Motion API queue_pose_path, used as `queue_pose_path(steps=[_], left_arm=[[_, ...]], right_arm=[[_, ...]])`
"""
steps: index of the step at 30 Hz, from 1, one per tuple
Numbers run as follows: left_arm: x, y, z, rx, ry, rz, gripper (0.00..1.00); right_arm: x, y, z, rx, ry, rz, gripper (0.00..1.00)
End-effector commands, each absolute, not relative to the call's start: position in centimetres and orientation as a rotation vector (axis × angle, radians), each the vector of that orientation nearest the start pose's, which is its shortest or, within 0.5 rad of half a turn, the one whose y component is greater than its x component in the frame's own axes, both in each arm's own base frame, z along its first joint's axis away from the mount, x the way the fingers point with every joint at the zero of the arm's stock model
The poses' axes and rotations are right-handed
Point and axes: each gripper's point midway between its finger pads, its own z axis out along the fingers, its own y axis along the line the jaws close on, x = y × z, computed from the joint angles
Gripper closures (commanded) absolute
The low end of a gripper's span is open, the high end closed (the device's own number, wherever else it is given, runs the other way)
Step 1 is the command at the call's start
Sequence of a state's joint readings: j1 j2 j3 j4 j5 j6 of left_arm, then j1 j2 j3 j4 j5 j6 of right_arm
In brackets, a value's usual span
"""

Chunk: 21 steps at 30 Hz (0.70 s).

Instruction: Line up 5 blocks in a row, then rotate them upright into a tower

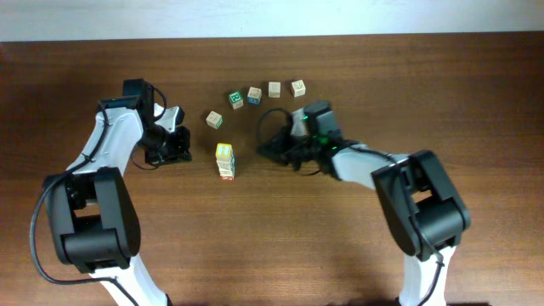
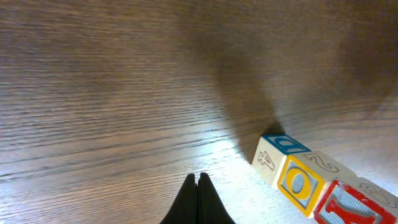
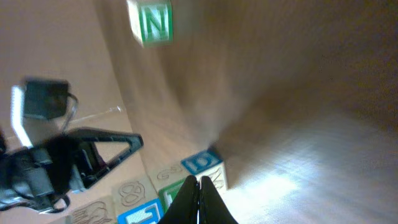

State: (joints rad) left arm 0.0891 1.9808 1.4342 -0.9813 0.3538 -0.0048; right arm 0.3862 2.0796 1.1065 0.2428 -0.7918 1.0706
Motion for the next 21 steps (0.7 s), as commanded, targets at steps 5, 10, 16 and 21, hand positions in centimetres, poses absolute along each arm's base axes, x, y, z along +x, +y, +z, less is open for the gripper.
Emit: queue_pose_path(steps=[5, 10, 16, 21], left_arm=[[41.8, 2.8, 13.4, -0.171, 2.898, -0.328, 1.00], [42.4, 5.4, 23.1, -0.184, 2.718, -0.255, 0.86], [40.5, 5.5, 25.2, -0.201, 2.710, -0.250, 0.01], [40.5, 5.5, 25.2, -0.201, 2.710, -0.250, 0.01]], right_arm=[[44.1, 18.4, 14.3, 0.178, 2.274, 1.501, 0.89], [42.3, 11.3, 20.6, 0.139, 2.211, 1.237, 0.73], [34.4, 3.7, 29.3, 0.091, 2.263, 0.484, 0.51], [27.1, 0.8, 33.1, 0.109, 2.226, 0.208, 0.08]])
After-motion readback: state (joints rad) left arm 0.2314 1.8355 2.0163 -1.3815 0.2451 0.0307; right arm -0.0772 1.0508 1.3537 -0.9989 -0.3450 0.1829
